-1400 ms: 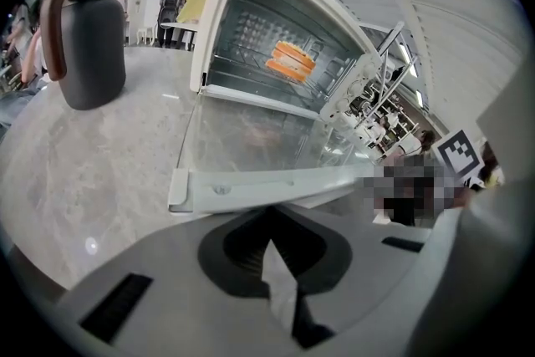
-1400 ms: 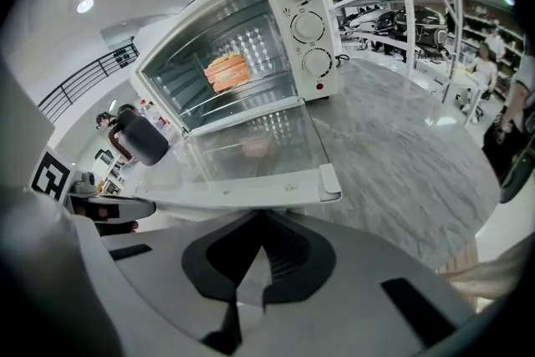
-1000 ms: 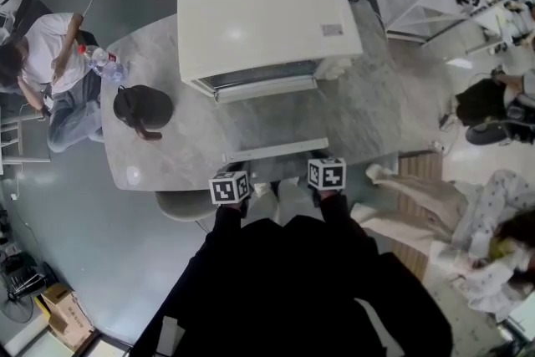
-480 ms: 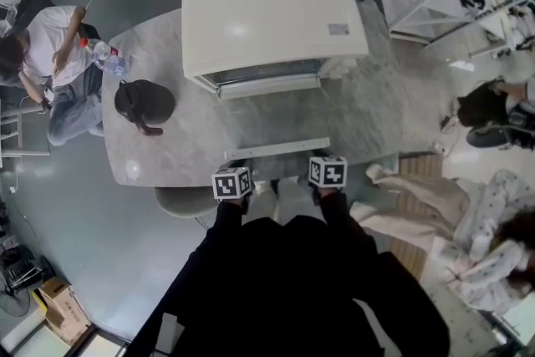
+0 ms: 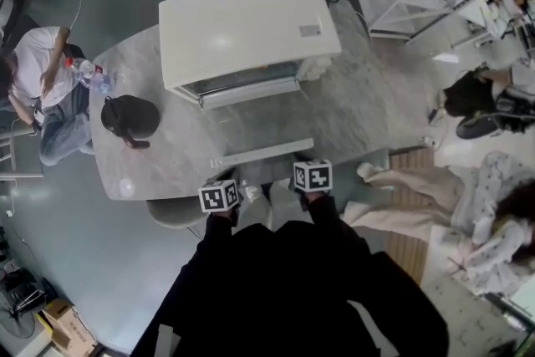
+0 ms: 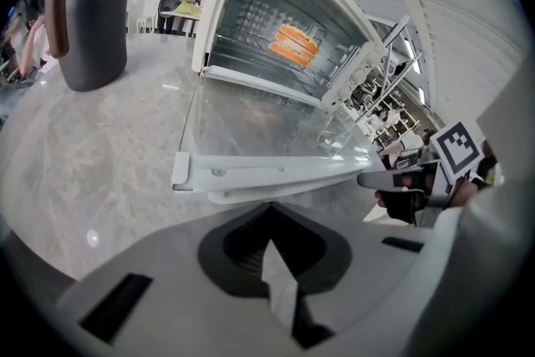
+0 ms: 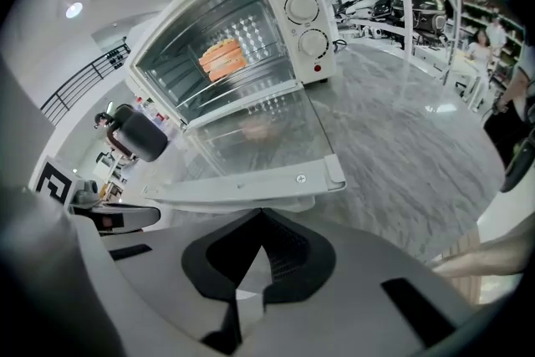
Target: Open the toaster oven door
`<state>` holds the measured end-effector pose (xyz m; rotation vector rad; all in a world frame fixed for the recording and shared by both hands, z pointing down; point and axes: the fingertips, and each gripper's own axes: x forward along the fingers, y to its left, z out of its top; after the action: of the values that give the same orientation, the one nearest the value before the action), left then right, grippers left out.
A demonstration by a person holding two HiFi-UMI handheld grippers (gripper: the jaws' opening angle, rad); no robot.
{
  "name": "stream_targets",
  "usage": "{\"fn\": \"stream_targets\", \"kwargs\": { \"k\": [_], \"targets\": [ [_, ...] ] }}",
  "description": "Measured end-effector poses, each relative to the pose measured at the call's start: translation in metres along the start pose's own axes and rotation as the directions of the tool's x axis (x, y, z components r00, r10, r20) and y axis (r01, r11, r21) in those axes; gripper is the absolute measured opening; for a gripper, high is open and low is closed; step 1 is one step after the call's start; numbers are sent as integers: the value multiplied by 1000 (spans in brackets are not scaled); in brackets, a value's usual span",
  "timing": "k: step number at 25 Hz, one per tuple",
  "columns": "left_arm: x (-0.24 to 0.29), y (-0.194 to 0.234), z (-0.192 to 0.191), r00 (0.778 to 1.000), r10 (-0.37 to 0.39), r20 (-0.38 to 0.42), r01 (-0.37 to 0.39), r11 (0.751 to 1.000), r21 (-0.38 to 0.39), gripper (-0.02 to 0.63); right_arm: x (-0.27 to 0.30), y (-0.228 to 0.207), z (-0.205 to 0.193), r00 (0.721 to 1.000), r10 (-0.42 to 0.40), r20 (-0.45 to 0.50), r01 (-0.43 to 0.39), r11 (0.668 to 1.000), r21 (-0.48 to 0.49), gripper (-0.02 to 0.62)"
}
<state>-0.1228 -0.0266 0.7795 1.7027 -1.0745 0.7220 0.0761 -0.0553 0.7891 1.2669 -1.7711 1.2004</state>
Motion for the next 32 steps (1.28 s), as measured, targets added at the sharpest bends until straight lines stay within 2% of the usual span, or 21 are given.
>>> {"fn": "stream_targets", "kwargs": {
  "k": [4,8,14,21,28,32],
  "targets": [
    [-15,-12,1,999,0,50,0,1000,9,3,-20,8,1,999,-7,45,7,1000,-14,3],
    [-31,-20,16,993,-3,121,-3,999,49,3,-40,21,15,992,28,127,-20,998,-64,3],
    [-79,-49,60,965,-32,259,0,993,121,3,-90,45,55,951,95,295,-65,992,-110,3],
    [-139,-80,114,897,-83,433,-6,980,200,3,-166,76,111,849,153,506,-79,983,-165,3],
    [-198,-114,156,817,-152,556,2,965,261,3,-219,104,142,765,216,607,-111,972,-206,3],
    [-223,-131,169,781,-163,603,-56,943,327,3,-245,115,153,715,238,658,-121,968,-219,3]
  ]
}}
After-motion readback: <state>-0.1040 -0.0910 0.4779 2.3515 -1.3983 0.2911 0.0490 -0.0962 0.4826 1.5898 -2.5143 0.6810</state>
